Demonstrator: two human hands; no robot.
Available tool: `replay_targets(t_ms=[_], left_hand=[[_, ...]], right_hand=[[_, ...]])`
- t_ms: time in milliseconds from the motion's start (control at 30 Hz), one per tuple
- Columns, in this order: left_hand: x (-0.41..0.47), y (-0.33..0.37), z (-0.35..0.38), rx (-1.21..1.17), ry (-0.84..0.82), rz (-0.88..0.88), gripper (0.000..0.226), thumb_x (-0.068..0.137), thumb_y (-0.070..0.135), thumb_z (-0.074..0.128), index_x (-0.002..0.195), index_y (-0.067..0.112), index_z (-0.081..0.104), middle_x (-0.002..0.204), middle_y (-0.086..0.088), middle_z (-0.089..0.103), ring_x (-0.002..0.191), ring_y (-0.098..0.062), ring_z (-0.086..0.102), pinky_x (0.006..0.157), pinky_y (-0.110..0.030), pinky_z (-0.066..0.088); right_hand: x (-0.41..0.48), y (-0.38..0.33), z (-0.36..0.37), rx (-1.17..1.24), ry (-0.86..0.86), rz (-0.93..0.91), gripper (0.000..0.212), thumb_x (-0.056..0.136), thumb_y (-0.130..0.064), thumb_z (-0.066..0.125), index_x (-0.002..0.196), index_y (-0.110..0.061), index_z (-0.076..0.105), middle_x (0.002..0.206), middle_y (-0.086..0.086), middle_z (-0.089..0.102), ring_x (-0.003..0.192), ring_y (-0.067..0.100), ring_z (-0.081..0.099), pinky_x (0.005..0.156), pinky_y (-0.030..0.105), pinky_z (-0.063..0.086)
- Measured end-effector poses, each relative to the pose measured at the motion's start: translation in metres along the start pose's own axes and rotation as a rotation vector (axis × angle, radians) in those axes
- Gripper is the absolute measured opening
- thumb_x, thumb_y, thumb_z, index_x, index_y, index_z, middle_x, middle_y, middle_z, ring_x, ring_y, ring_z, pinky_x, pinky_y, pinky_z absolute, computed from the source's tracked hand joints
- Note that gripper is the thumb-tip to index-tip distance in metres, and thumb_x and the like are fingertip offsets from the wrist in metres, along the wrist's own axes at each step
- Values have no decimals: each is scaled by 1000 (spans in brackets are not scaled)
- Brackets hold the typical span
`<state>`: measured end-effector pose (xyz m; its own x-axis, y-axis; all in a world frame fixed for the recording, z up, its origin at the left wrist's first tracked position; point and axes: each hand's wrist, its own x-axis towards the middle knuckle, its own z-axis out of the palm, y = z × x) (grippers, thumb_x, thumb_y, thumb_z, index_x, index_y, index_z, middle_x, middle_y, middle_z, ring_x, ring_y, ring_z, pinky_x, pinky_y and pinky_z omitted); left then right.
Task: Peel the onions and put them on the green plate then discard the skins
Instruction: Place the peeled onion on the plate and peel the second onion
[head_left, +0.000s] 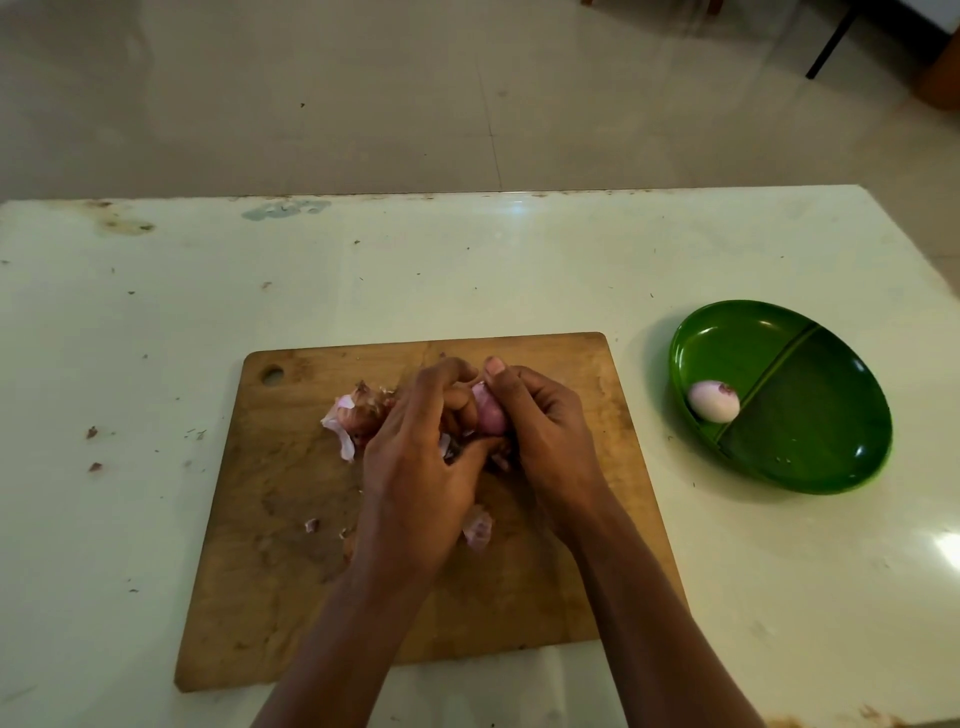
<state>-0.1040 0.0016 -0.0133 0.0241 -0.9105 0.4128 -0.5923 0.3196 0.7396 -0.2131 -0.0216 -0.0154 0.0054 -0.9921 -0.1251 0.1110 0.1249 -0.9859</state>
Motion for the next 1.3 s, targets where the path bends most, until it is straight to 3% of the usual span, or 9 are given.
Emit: replay_targets(t_ms=[267,400,500,567,633,833,967,1133,1300], left_hand=[[-1,1,-1,-33,29,26,43,66,3,82,101,10,58,83,14,58,85,17,55,74,1,40],[-1,-2,0,-30,35,46,47,65,3,83,101,16,56,83,12,59,83,3,58,72,-2,44],[-1,-6,-1,6,43,70,33,69,5,81,96,9,62,84,8,61,80,-3,58,71,-7,47],[-1,-10,0,23,23,96,18,78,16,75,90,6,68,85,2,65,80,-7,59,72,-14,49],[-1,-10,1,55,2,126,19,85,23,64,89,6,71,85,-3,67,83,-14,59,77,-15,45],[1,-3,3,84,32,108,38,83,35,63,103,3,67,102,-7,66,101,-16,55,93,-10,36],[1,2,3,73,50,122,44,78,34,67,106,0,64,104,-11,65,102,-15,53,96,-9,34],[-1,2,4,60,104,137,42,75,26,72,109,6,59,101,-10,66,99,-13,55,95,-9,37],[-1,4,5,74,95,50,51,68,13,81,113,4,59,98,-9,67,93,-9,55,89,-8,38]], right_hand=[[-2,-1,-3,79,78,122,43,98,-38,43,81,-7,68,73,6,69,67,15,66,65,22,52],[0,-10,-5,354,286,348,34,95,-42,50,96,-12,65,77,7,68,68,16,64,66,27,56],[3,-15,-12,536,390,431,42,93,-43,53,114,-7,61,77,8,67,64,14,59,49,19,52],[3,-13,-14,527,360,425,41,95,-43,51,108,-5,63,68,7,67,56,12,55,42,17,47],[3,-11,-13,466,309,410,40,96,-43,48,96,-7,64,62,4,67,50,10,52,45,17,47],[1,-5,-8,272,160,336,35,95,-44,46,86,-16,66,70,-1,72,64,13,69,66,25,56],[0,-4,-6,220,46,274,35,92,-43,48,85,-17,70,84,6,74,81,23,71,81,36,58],[-1,-6,-4,252,-26,204,36,86,-43,49,77,-18,73,80,7,72,72,18,69,66,24,57],[0,-1,-5,220,-33,162,40,86,-45,49,85,-11,71,85,12,70,76,21,68,68,25,56]])
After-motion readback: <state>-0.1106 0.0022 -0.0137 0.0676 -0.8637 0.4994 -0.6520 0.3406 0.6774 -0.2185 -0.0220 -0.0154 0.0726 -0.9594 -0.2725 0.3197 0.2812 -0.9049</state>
